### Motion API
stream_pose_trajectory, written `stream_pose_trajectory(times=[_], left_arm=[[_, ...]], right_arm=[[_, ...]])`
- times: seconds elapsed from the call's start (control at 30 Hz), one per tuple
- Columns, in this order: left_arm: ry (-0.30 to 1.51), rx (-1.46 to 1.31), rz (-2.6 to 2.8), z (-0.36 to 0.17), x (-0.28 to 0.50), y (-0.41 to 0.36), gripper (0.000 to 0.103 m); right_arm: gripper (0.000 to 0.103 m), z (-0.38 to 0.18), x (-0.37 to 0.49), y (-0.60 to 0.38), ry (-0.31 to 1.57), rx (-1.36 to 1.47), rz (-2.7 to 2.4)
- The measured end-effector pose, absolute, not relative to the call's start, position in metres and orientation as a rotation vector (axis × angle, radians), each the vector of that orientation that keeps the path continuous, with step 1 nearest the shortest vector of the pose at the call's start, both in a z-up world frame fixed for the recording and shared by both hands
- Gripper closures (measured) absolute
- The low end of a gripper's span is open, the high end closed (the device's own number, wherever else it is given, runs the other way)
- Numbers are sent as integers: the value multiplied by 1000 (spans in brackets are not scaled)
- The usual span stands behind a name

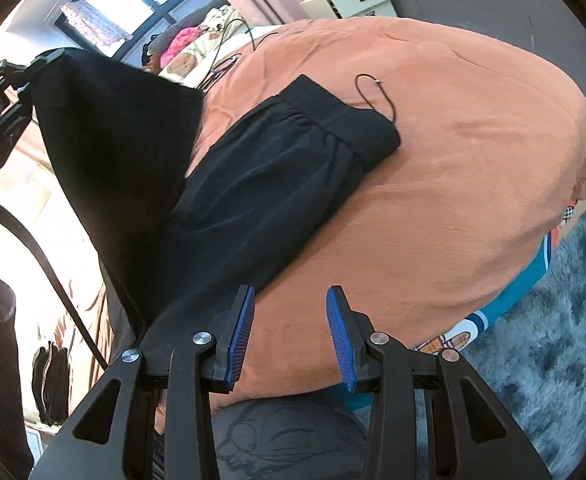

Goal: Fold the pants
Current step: 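Lower the folded leg onto the pants and open the left gripper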

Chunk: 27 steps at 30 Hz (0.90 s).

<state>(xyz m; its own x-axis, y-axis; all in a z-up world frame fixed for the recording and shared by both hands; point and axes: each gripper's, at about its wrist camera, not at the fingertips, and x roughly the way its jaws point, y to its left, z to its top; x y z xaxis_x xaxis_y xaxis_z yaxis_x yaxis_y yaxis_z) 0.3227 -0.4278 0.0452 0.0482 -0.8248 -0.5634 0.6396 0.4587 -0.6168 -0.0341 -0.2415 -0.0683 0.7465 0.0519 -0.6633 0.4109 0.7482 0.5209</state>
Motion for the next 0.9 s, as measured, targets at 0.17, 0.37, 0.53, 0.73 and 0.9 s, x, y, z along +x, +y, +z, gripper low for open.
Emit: stream_pose_trajectory(times=[0.17,0.37,0.53,0.73,0.9], left_arm=[[1120,-157,-1153,18,310,-451,80],[1153,-203,-1150,-4,309,-427,32],[1148,-210,-1071,-16,315,-383,32],[1129,-238,-933,-37,334,-314,32],[1125,-274,-836,-54,344,-256,32]], right_arm=[[68,-68,-40,-247,702,722,-223],[68,-66,-43,-252,690,732,-211],[68,-69,-37,-251,682,738,-189],[68,-70,-24,-245,676,750,-146],[68,-76,-8,-241,693,736,-137]])
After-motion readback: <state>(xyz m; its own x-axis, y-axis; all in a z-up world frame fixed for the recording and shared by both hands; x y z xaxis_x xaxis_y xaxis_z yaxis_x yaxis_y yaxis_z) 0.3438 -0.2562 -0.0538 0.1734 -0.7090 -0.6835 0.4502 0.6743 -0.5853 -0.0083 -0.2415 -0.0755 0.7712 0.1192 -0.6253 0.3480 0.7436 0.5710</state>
